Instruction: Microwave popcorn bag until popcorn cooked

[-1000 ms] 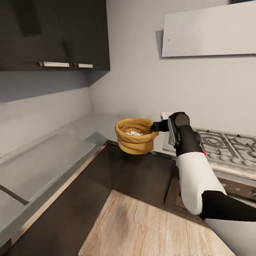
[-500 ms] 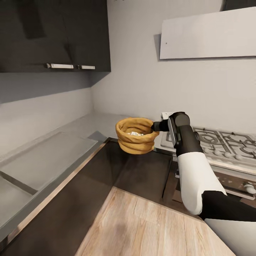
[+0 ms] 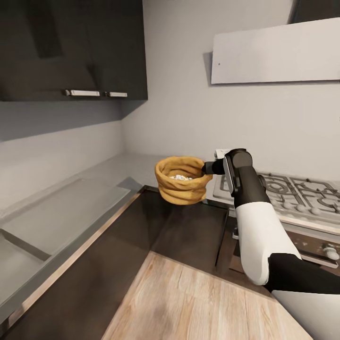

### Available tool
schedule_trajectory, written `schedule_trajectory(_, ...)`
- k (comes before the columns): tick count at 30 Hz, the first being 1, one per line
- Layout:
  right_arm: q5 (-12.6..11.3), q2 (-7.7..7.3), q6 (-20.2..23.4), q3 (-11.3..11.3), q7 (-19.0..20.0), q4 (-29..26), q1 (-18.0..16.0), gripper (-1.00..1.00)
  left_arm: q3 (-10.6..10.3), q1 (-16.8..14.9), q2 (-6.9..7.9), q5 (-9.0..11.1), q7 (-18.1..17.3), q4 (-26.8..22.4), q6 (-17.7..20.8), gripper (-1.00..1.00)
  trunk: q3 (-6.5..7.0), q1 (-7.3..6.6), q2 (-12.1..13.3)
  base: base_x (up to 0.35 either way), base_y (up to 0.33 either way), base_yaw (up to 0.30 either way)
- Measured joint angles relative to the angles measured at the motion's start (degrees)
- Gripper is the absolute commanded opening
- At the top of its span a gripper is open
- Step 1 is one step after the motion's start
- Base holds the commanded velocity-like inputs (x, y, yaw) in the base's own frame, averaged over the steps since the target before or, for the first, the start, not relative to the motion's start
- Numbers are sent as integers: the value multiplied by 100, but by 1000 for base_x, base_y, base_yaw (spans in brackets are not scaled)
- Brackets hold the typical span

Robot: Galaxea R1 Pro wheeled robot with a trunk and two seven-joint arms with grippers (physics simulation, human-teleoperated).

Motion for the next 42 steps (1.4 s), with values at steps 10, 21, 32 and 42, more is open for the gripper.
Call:
schedule_trajectory(10,-8,-1,0,4,-47,25,0,-100,0,0,0,0,0,0,0,100,89,0,0,0,0,0)
schedule_trajectory(21,3,-126,-1,1,-55,167,5,-100,-1,0,0,0,0,0,-7,100,173,0,0,0,0,0)
schedule_trajectory(32,-16,-308,0,0,-62,1127,0,-100,-1,0,0,0,0,0,-9,100,192,0,1,0,0,0)
schedule_trajectory(42,-52,-309,0,-2,-6,1213,0,-100,5,0,0,0,0,0,-9,100,192,0,0,0,0,0)
